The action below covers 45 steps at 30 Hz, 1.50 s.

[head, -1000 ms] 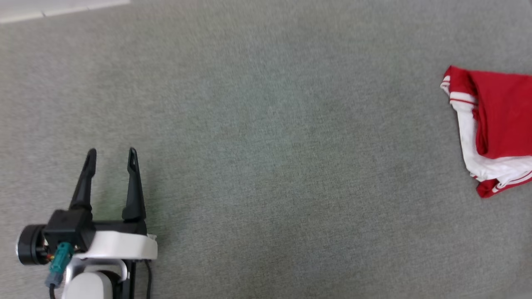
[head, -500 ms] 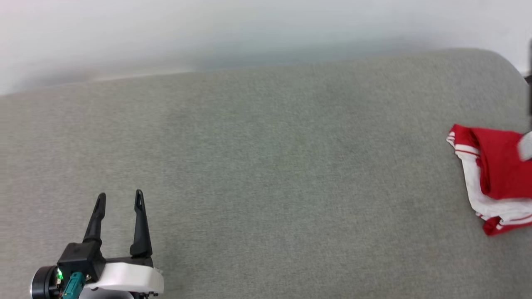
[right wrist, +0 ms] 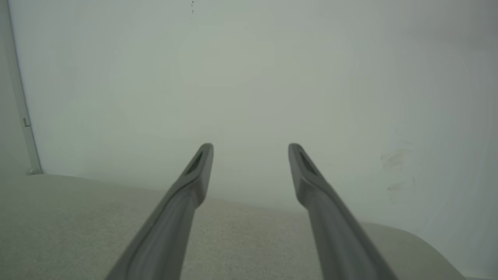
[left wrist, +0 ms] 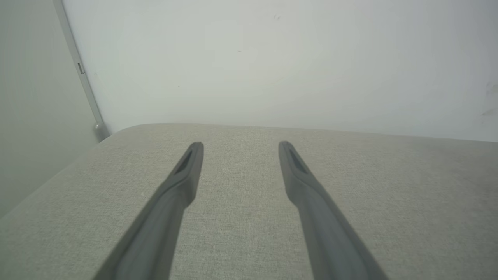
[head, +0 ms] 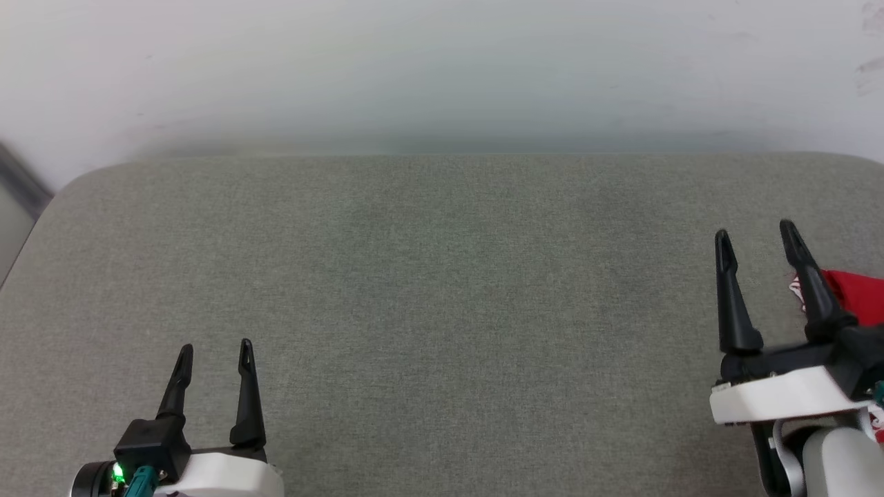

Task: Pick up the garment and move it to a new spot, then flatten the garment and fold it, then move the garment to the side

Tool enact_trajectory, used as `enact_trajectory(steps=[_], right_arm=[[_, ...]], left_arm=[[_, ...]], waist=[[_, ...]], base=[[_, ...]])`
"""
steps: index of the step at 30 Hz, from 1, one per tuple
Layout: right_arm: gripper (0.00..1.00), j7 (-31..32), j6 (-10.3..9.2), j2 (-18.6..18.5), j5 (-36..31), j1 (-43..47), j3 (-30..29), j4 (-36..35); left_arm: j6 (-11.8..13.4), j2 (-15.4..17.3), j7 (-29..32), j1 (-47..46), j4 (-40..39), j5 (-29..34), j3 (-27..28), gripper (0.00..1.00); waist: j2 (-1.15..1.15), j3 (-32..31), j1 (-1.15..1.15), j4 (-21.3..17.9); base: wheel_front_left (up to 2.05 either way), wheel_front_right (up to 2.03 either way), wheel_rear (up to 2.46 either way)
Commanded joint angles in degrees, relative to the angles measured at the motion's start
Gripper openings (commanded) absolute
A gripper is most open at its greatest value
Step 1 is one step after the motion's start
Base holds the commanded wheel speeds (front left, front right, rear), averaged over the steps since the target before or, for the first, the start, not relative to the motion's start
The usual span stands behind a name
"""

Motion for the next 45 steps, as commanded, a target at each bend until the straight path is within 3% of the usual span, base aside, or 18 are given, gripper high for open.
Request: enact_trajectory(steps=[1, 15, 28, 29, 33, 45], right_arm=[[1.0, -0.1, -0.04, 0.8, 1.0, 1.7, -0.2, 0.5], [1.0, -0.1, -0.04, 2.4, 5.0, 13.1, -2.0, 0.8], [1.0, -0.1, -0.04, 2.4, 7.1, 15.6, -2.0, 1.0], [0.0, 0.0, -0.01, 2.2, 6.6, 15.0, -2.0, 1.0], [0.0, 0.1, -0.01, 2.2, 6.6, 15.2, -2.0, 3.2], [0.0, 3.0, -0.01, 1.7, 20.6, 13.2, -1.6, 4.9]], left_arm=[[-0.2, 0.0, -0.1, -0.3, 0.3, -0.1, 0.0, 1.0], [-0.7, 0.0, -0.1, 1.4, 1.8, 0.7, -1.2, 1.0], [-1.4, 0.0, -0.1, 2.3, 2.2, 0.6, -1.0, 1.0], [-1.3, 0.0, 0.0, 1.8, 2.1, 0.5, -1.0, 0.0], [-1.3, -0.1, 0.3, 2.6, 4.5, 0.4, -1.0, 0.0], [-2.2, -0.1, 4.0, 0.3, 5.9, -13.6, -0.2, 0.0]], waist=[[0.0, -0.3, 0.01, 0.3], [0.0, -2.5, 0.01, 0.9], [0.0, -2.9, 0.01, 0.4], [0.0, -2.9, 0.01, 0.4], [0.0, -2.9, 0.01, 0.4], [0.0, -2.9, 0.01, 0.2]], base=[[0.0, 0.0, 0.0], [0.0, 0.0, 0.0], [0.0, 0.0, 0.0], [0.0, 0.0, 0.0], [0.0, 0.0, 0.0], [0.0, 0.0, 0.0]])
